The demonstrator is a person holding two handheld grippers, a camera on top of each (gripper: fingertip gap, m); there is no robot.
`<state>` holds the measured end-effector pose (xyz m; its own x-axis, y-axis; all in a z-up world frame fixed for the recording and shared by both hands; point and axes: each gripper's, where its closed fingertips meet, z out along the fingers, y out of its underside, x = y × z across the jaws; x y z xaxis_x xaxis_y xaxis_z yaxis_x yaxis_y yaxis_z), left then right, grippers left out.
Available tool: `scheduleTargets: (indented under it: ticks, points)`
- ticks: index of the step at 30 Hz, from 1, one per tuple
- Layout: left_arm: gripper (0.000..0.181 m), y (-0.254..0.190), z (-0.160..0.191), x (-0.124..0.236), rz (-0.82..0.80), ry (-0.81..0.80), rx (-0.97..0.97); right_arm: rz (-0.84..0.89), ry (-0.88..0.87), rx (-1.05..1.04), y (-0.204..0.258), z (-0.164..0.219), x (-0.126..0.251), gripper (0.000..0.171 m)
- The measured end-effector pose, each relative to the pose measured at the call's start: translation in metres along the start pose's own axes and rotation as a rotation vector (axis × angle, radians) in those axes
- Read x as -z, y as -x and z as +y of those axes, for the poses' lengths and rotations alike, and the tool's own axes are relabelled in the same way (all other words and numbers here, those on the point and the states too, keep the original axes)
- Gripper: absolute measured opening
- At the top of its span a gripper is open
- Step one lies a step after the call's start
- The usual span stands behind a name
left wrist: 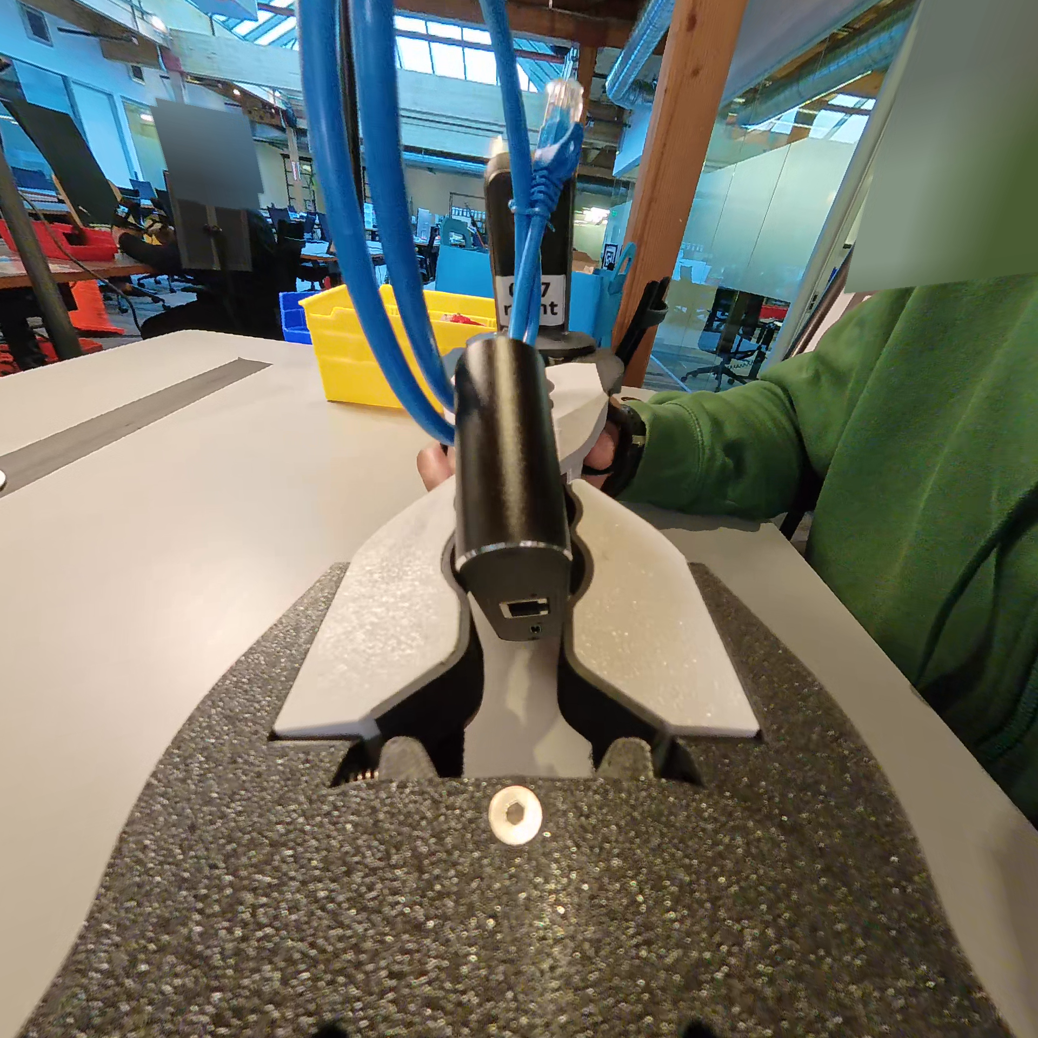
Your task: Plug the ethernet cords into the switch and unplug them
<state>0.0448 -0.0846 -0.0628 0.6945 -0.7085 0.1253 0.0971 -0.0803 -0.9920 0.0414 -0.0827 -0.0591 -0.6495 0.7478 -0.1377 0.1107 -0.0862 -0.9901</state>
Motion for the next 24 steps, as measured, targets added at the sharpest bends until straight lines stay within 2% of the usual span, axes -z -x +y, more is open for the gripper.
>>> scheduleTargets:
  ticks: [9,24]
  points:
    - [0.028,0.007,0.001,-0.001,-0.073,0.007,-0.041,0.113,0.002,0.127,-0.008,-0.001,0.001,0.017]
    - [0.028,0.008,-0.004,-0.002,-0.091,-0.035,-0.050,0.201,-0.089,0.095,-0.007,-0.017,0.002,0.015]
